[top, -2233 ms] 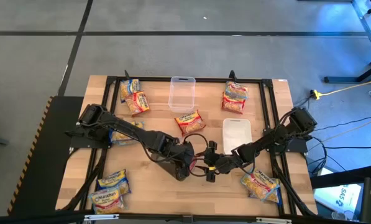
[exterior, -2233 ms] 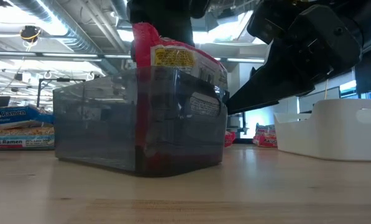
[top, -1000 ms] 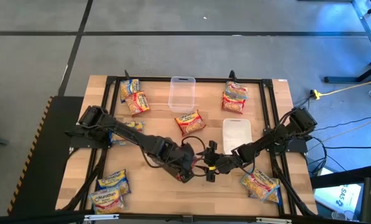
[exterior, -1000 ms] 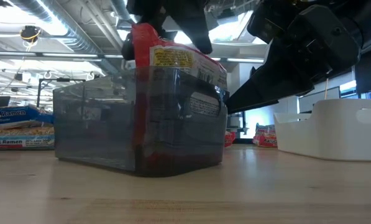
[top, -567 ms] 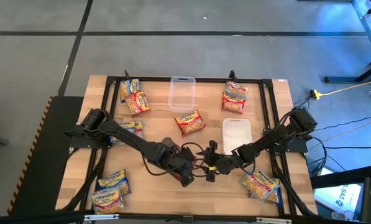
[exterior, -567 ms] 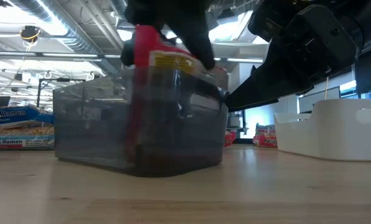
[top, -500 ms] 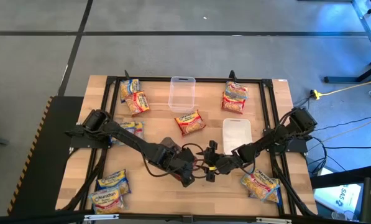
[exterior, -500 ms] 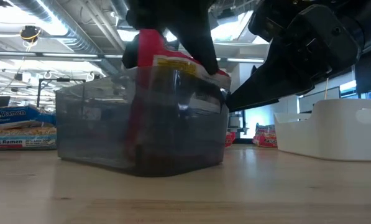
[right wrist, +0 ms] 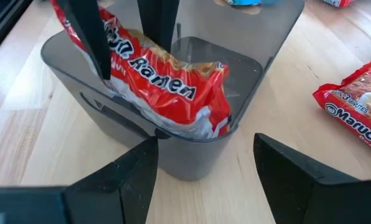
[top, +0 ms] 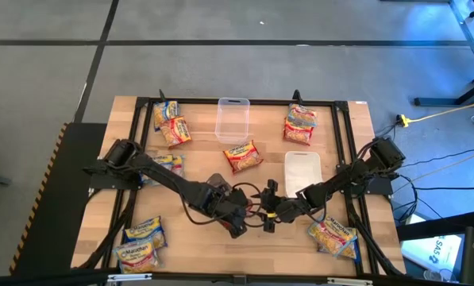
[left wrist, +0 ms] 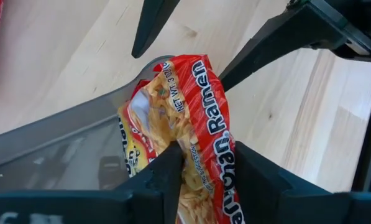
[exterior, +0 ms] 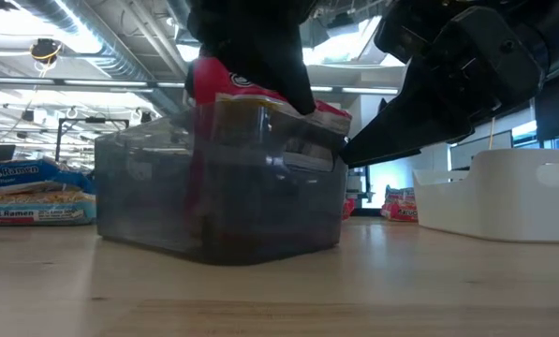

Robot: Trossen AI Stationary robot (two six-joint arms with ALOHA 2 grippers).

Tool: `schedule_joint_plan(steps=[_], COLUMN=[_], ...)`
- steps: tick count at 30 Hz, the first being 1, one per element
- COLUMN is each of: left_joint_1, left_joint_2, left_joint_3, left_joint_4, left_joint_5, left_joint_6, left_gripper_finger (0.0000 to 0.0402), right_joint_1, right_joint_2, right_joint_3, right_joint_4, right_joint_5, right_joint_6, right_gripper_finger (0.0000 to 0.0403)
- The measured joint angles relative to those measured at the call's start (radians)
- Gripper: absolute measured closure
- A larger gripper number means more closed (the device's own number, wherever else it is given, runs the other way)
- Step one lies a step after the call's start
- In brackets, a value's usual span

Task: Sort Maruchan noodles
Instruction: Remove the red noodle pack from the gray bin

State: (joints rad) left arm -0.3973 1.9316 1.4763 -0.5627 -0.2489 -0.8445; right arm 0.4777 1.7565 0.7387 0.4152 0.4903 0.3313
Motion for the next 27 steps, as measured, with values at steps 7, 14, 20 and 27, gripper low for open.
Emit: schedule_joint_plan(steps=[7, 14, 20, 27], left_joint_1=[0.0, -0.004, -0.015, -0.023], left_joint_2=[-0.036, -0.056, -0.112, -0.228], left_joint_3=[-0.003, -0.003, -0.003, -0.002], left_joint_4=[-0.022, -0.061, -0.083, -0.146], left_joint_5=[0.006, 0.009, 0.004, -0.034], left_joint_6=[0.037, 0.045, 0.078, 0.134], left_gripper_finger=[0.0287, 0.0288, 0.0288, 0.0288], right_joint_1=[0.0, 0.0, 0.0, 0.0], right_joint_2=[0.0, -0.002, -0.044, -0.155], right_joint_3=[0.0, 0.0, 0.0, 0.0], right_joint_4=[0.002, 0.001, -0.011, -0.137], right_joint_5=[0.008, 0.01, -0.005, -0.011], right_joint_6=[0.0, 0.0, 0.0, -0.001], right_gripper_finger=[0.0166, 0.0166, 0.0166, 0.0166])
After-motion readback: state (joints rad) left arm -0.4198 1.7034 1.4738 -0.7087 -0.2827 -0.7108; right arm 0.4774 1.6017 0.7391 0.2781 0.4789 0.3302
